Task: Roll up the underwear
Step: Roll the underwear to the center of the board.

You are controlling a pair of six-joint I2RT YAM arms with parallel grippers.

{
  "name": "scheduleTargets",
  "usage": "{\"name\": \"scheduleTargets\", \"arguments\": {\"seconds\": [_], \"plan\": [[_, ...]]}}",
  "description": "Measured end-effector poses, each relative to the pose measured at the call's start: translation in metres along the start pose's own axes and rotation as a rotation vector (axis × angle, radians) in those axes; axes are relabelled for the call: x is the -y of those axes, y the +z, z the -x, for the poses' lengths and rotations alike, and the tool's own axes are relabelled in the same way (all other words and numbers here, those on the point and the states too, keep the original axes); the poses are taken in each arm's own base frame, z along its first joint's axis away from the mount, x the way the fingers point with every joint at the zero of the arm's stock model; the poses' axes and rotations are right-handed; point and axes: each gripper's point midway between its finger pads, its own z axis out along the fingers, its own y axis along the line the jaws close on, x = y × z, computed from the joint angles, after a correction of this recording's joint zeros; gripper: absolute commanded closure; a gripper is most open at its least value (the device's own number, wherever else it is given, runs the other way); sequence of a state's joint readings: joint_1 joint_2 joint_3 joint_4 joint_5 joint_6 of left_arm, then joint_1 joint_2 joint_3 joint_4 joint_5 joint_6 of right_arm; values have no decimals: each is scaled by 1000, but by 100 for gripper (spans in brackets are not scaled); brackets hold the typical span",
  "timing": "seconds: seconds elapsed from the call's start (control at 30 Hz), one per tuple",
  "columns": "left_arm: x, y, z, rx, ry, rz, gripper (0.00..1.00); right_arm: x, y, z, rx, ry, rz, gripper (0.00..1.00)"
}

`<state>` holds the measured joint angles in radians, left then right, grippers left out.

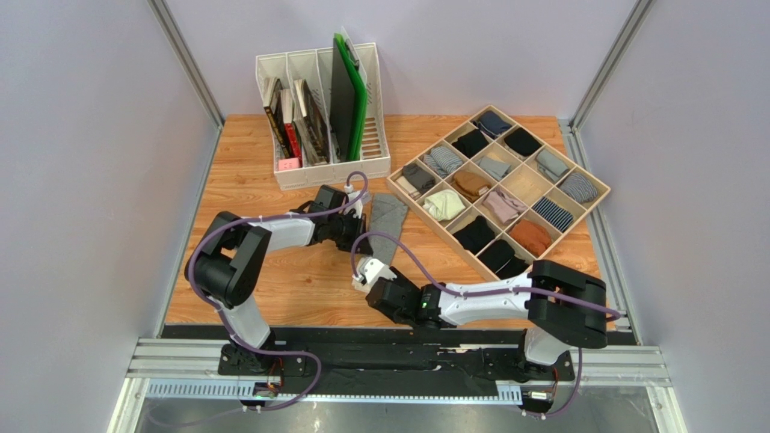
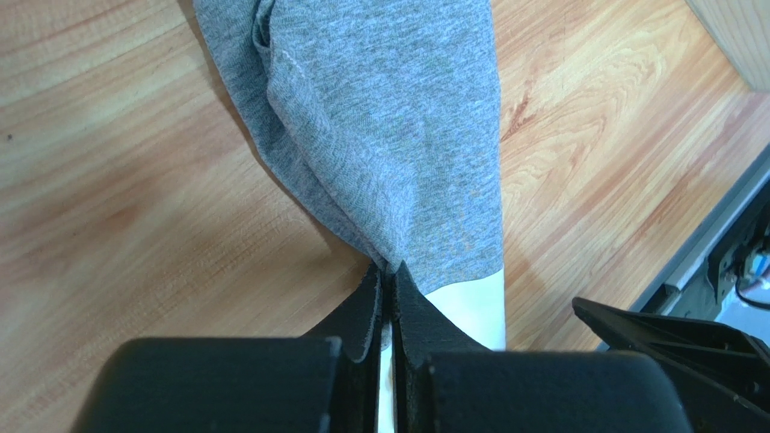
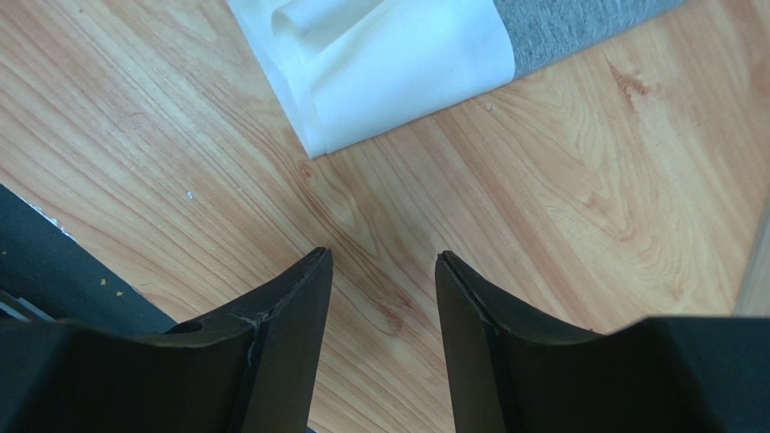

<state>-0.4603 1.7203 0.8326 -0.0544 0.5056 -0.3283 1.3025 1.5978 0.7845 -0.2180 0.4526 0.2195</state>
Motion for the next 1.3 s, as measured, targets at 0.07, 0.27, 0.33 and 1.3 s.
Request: {"name": "scheduleTargets", "arguments": {"seconds": [0.07, 0.27, 0.33, 1.3], "plan": [[0, 0, 0, -17, 10, -13, 100, -2, 0, 2, 24, -50, -19, 47], [3, 1, -3, -44, 30, -62, 100, -8, 4, 11, 88, -159, -68, 48], [4, 1, -6, -55, 35, -75, 100, -10, 7, 15, 112, -188, -82, 48], [9, -1, -14, -89, 40, -108, 100, -50, 29, 46, 231, -427, -2, 81]]}}
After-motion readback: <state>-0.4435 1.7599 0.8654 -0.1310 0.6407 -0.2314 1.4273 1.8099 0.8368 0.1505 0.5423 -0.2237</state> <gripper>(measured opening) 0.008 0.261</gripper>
